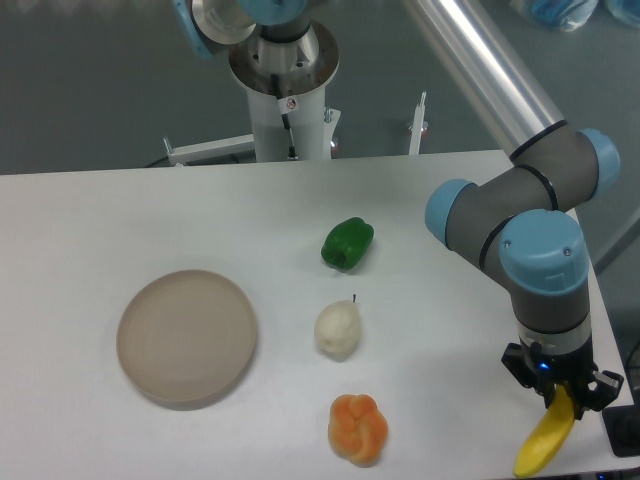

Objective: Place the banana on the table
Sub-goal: 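Hold the yellow banana in the gripper near the table edge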

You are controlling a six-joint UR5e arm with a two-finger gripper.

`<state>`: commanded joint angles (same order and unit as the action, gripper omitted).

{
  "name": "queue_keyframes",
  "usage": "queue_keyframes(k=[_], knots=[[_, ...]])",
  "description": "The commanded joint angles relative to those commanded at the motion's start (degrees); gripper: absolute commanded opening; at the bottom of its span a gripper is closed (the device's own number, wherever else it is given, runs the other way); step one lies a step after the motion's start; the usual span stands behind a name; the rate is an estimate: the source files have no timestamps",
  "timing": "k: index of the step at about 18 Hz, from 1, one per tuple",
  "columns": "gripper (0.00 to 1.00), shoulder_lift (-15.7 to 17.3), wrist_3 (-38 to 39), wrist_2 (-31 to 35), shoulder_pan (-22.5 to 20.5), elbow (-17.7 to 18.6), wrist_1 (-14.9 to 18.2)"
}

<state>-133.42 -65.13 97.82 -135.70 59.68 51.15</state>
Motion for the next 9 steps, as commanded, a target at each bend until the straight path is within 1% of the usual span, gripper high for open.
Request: queue_keyframes(k=[9], knots=[[0.34,0.4,0.0,-0.2,0.0,0.5,0.0]])
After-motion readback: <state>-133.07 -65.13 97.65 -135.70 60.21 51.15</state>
